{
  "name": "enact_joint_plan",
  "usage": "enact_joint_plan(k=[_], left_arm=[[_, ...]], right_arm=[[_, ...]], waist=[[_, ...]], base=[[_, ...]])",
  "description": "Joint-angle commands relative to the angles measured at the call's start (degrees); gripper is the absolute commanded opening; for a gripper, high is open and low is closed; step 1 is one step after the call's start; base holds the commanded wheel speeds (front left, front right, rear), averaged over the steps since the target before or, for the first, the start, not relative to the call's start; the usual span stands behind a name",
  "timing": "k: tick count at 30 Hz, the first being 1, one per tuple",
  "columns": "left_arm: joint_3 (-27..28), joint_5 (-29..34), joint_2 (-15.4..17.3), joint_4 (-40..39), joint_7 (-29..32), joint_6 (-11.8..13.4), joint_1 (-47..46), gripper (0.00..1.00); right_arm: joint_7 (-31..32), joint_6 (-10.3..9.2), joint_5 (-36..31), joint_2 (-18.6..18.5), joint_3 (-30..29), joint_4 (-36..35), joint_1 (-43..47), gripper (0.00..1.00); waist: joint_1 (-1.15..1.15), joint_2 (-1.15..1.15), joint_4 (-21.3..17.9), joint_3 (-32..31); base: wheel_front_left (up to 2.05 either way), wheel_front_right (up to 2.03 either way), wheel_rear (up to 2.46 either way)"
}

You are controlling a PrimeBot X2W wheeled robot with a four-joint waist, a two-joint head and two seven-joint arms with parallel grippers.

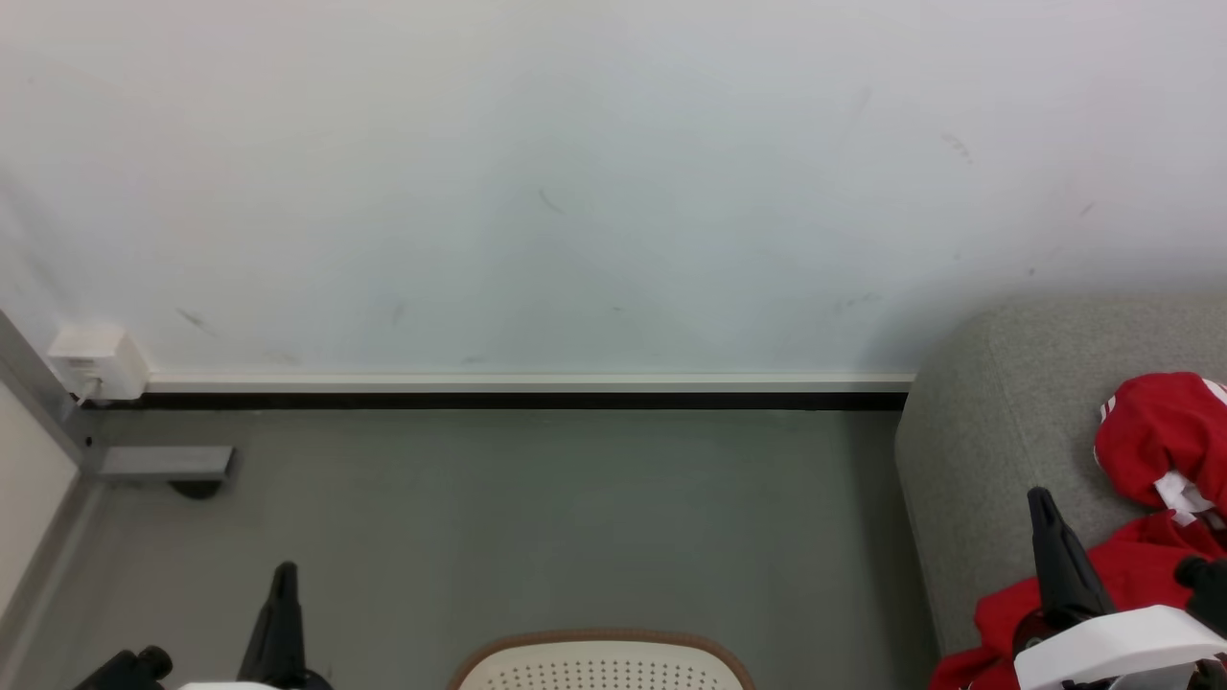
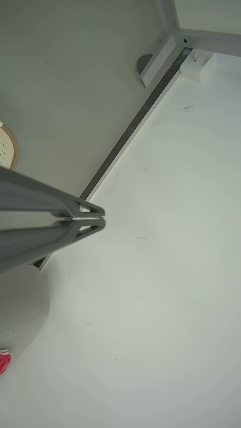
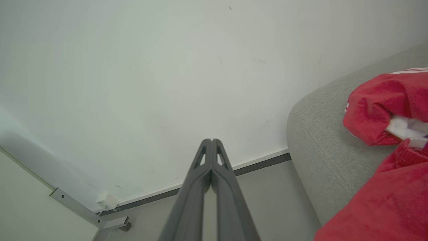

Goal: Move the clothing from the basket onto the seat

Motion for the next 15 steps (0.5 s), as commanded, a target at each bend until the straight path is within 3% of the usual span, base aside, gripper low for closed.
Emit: enact_joint_plan(k=[1,15], left_arm=[[0.26,-2.41,0.18,-1.01,0.55,-0.34,-1.41,0.00],[0.55,-12.71,0.05,-1.18,3.49,-0.60,-2.14,0.00]], right_arm=[[0.58,-0.03,2.30,0.01,-0.85,-1.06,-0.44,0.00],[3.48,-0.05,11.76,1.20,-3.60,-1.89,0.17,0.00]], waist=[[0.00,0.00,-0.02,0.02],[0.00,0.00,-0.21,0.19]], base=[[0.00,0.00,0.00],[0.00,0.00,0.00]])
